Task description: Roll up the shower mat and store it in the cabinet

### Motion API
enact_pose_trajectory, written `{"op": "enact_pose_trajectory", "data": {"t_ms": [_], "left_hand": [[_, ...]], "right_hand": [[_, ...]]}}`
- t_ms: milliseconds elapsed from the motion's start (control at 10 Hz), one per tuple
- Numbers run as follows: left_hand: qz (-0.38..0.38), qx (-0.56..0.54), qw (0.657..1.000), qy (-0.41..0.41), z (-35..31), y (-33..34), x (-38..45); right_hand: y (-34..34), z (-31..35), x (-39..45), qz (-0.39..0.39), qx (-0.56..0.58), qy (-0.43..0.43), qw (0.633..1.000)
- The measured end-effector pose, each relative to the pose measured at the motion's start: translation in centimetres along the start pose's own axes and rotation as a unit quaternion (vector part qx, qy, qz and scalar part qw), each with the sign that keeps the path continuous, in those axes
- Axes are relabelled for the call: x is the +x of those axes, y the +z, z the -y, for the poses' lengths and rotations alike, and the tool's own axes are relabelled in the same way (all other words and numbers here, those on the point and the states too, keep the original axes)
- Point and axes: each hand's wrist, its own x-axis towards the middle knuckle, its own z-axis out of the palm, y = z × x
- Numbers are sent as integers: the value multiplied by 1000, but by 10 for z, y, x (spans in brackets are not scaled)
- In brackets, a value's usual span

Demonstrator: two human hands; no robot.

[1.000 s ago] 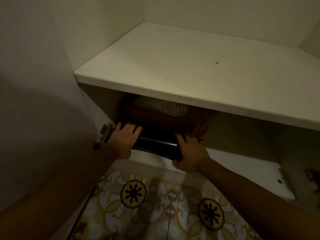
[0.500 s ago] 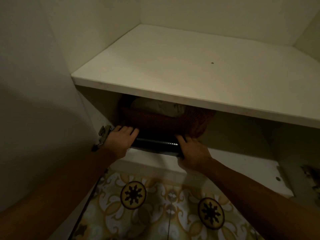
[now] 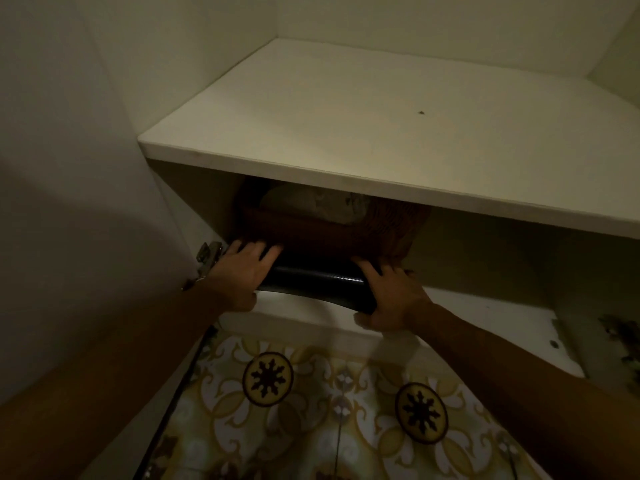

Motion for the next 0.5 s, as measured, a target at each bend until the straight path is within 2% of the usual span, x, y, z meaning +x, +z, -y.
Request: {"op": "enact_pose_trajectory", "data": {"t_ms": [200,300,400,500], "left_hand": [[-21,-45,999,4,3,2,-4],[-37,-96,995,14,1,-9,-14],[-18,-166,985,38,-2,-33,-39],[49,-189,973,124,-15,-73,-67]], "right_hand": [[-3,8,1,-20,-30,5,999],[-11,20,-13,-62,-56,9,996],[-20,37,-43,-124,-19,10,992],[-33,53,-75,-120,51,1,991]]}}
